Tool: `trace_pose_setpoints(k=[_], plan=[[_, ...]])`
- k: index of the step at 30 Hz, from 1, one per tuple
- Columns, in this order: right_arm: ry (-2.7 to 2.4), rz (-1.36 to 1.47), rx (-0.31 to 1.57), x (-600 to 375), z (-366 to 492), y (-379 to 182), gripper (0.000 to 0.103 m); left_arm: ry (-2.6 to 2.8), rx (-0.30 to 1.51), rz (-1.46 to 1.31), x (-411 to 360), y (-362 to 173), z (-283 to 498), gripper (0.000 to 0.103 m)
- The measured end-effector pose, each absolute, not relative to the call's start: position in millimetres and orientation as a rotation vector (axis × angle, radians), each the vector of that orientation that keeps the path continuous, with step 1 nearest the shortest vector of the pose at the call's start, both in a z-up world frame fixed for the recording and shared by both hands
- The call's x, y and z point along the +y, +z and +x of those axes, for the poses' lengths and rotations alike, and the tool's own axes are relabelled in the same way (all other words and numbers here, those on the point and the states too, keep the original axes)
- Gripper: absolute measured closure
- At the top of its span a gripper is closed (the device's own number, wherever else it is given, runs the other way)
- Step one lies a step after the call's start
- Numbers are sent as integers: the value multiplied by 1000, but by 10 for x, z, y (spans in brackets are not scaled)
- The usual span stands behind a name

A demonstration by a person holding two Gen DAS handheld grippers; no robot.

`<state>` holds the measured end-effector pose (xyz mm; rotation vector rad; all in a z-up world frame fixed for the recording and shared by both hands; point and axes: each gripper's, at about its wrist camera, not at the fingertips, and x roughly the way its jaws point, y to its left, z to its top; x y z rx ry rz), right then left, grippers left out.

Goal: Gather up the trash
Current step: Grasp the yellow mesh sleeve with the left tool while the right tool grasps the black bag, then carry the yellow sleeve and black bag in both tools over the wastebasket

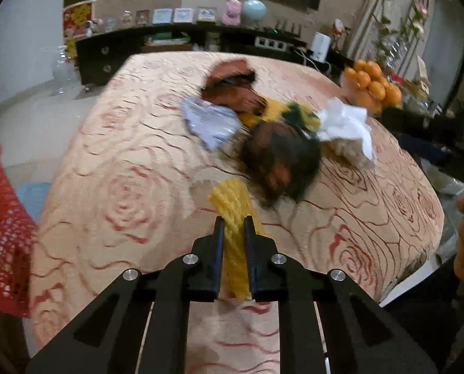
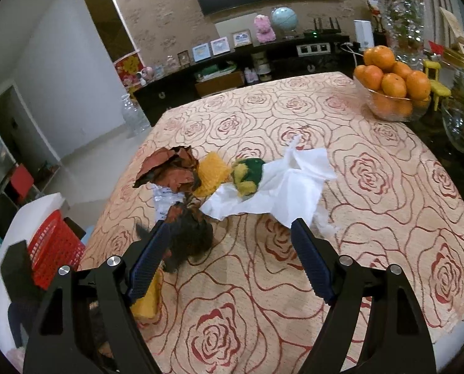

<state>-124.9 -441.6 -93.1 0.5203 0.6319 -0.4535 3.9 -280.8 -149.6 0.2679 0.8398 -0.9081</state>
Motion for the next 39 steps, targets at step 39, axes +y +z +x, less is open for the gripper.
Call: trace_pose_setpoints(k=[39], plan=[[-310,416,813,-4068,-274,-1572,52,-669,691,137,-1804,-1009,548,91]])
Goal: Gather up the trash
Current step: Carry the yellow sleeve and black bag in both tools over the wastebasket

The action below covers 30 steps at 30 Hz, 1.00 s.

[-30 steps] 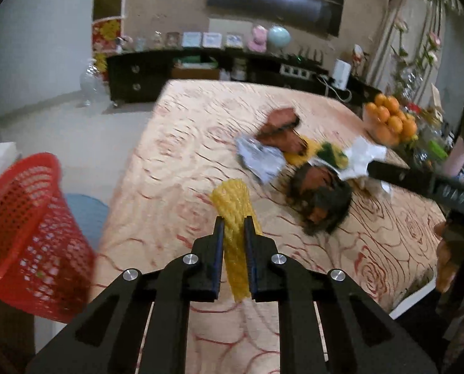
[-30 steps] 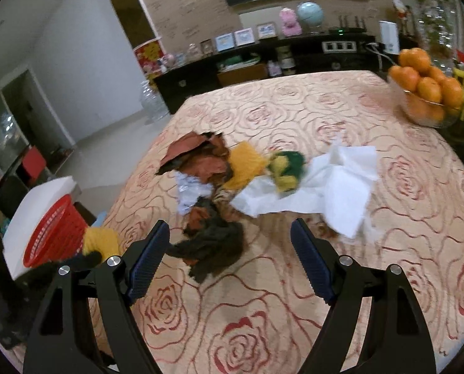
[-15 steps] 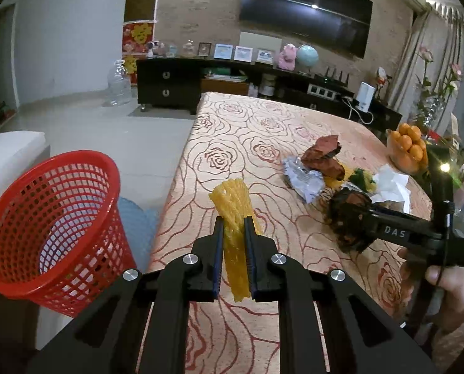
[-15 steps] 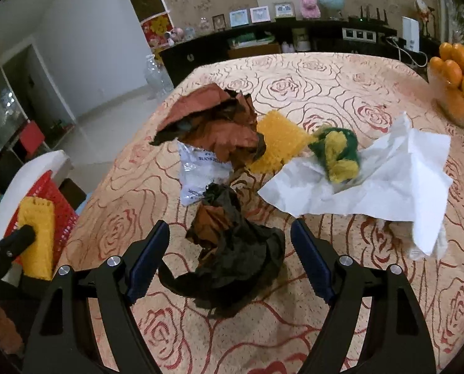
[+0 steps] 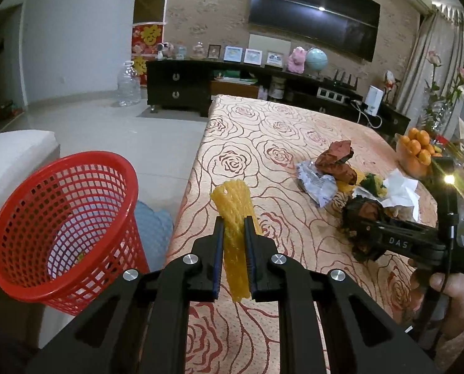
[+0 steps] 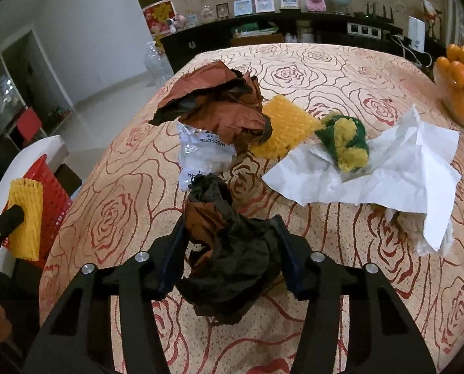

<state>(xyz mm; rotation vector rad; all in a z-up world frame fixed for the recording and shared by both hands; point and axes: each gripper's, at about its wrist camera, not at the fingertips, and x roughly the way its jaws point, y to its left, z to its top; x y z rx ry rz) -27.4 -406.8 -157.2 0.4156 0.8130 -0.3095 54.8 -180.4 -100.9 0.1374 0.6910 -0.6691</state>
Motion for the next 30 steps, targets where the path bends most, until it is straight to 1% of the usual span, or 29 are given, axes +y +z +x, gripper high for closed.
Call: trace_pose_setpoints(k=[16,30], plan=[[-220,335,648,-3670,-366,-960,52,-598,605,127,-1516,-719,564,91],[-80,241,587,-3132,8,-427,52,-416,492,126,-808,-305,896,91]])
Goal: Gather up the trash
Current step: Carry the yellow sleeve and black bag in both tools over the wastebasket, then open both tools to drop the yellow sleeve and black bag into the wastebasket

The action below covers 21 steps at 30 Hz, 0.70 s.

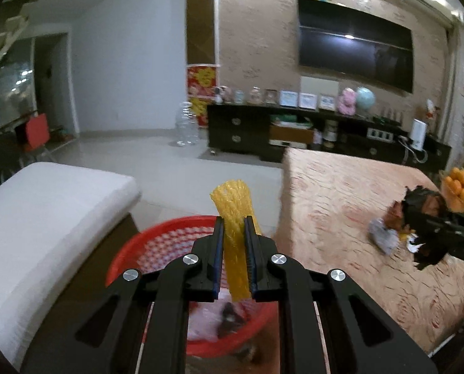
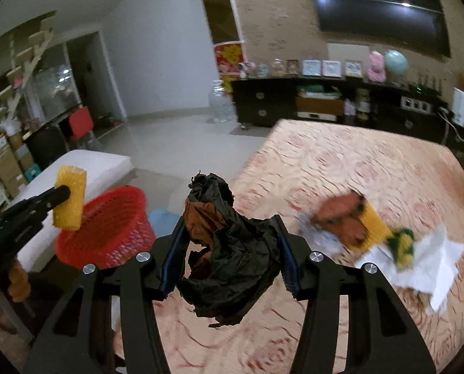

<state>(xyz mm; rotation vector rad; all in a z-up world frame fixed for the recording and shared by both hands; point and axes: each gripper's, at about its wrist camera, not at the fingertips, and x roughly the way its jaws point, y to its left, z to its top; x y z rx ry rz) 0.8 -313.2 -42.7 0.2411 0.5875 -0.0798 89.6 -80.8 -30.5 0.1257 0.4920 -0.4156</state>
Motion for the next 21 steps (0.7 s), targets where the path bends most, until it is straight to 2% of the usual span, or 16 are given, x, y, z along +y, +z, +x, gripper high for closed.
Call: trace_pose_setpoints(k=[10,21], plan=[[103,140,552,-2604,550,44,52,-297,539,62,-412,-431,1217,91],[239,209,641,-2306,960,-301,52,-271,616,64,-296,-628,1342,91]])
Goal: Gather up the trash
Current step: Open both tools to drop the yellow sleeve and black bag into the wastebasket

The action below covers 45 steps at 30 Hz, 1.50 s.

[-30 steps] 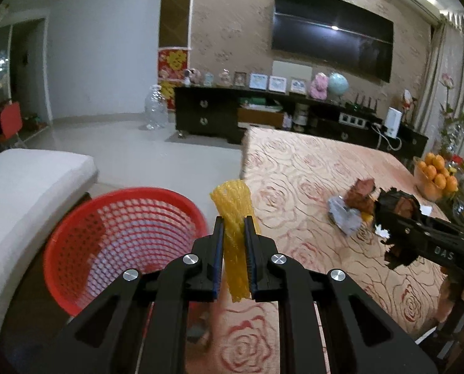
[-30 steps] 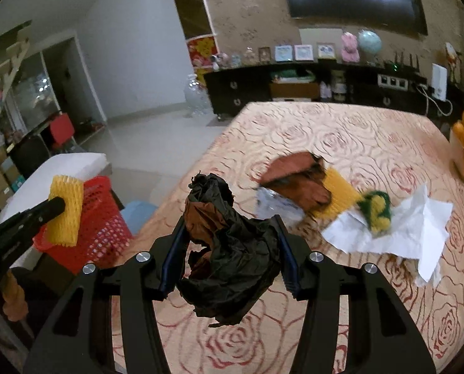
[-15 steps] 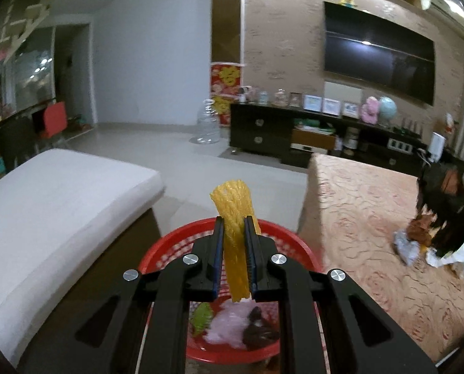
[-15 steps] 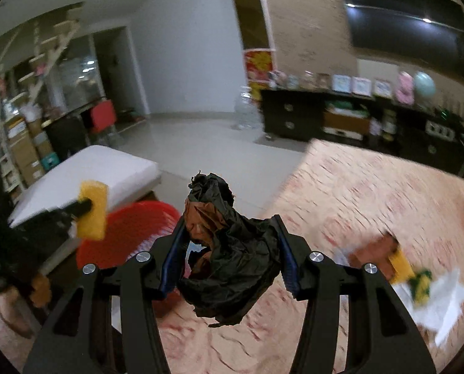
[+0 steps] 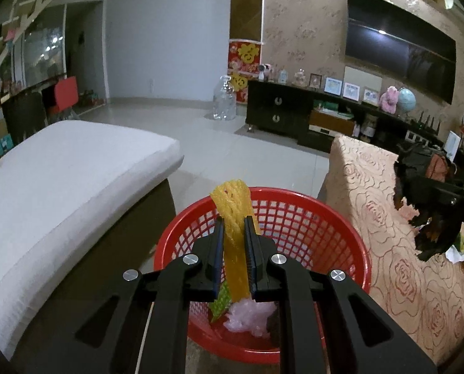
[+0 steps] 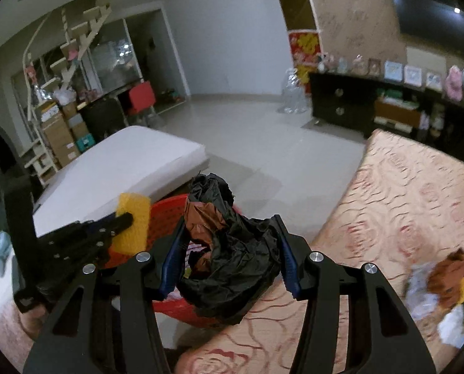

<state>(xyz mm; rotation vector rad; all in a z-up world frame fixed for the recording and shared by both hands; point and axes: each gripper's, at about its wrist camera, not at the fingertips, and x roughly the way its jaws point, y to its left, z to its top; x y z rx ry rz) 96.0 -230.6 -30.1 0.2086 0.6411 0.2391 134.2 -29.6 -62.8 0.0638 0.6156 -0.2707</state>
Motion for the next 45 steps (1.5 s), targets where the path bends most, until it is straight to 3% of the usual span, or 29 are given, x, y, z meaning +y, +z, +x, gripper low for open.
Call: trace_pose_setpoints(k=[24,28,32,36,38,45], plan=[[347,210,774,-1691,1298,-731,49,-242,749,115,-343,-925,1480,90],[355,217,783,-1681,1280,-744,44,-244,755,101,-301,-926,1487,82],[358,231,787,-1710,1263,-747,36,-238,756,84,-245,-920,1486,69],[356,241,780,-1745,1231,-714,35,-235,740,60,-188,-881,1460,56],[353,245,772,-1766,1204,-685,34,-236,729,43,-150,-849,1455,44],[334,246,741,-1852,1097,-590,33,-215,656,-4,-50,-735,1387,31]])
